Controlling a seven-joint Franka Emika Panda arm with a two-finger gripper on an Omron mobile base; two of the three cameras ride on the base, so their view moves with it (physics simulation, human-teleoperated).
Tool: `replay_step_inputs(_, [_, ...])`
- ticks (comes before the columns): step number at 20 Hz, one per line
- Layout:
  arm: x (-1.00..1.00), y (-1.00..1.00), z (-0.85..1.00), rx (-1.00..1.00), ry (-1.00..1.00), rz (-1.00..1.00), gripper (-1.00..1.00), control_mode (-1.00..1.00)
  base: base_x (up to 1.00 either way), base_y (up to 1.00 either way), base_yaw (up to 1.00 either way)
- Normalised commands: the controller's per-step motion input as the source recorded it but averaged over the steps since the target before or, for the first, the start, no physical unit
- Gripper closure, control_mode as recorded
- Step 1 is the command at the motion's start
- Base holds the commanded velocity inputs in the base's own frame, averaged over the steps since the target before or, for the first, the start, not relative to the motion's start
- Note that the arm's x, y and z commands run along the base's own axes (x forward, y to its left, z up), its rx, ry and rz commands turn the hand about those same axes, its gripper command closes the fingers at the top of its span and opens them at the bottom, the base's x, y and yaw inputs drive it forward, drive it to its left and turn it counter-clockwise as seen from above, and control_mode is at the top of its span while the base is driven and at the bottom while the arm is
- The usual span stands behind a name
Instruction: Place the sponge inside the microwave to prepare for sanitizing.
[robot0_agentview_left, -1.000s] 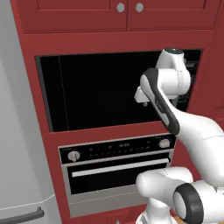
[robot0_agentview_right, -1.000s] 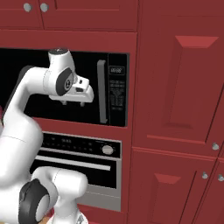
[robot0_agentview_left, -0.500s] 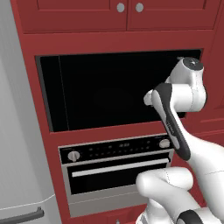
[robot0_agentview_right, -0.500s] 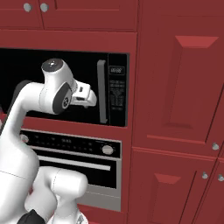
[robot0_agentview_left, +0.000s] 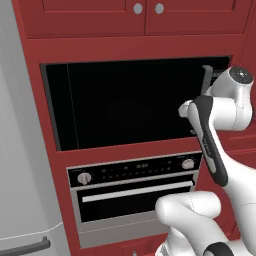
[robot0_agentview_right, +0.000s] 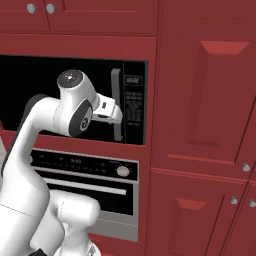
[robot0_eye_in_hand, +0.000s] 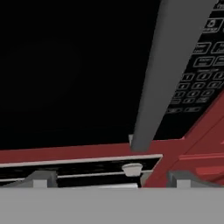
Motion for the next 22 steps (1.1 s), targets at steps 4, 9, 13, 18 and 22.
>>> replay_step_inputs(4, [0.03, -0.35, 0.08, 0.0, -0.11, 0.0, -1.0, -1.0, 0.0, 0.0, 0.0])
replay_step_inputs(9, [0.11, -0.25, 0.0, 0.0, -0.07, 0.0, -1.0, -1.0, 0.0, 0.0, 0.0])
replay_step_inputs(13, [0.33, -0.11, -0.01, 0.02, 0.0, 0.0, -1.0, -1.0, 0.0, 0.0, 0.0])
replay_step_inputs(18, [0.42, -0.1, 0.0, 0.04, 0.0, 0.0, -1.0, -1.0, 0.0, 0.0, 0.0])
replay_step_inputs(22, [0.39, -0.04, -0.08, 0.06, 0.0, 0.0, -1.0, -1.0, 0.0, 0.0, 0.0])
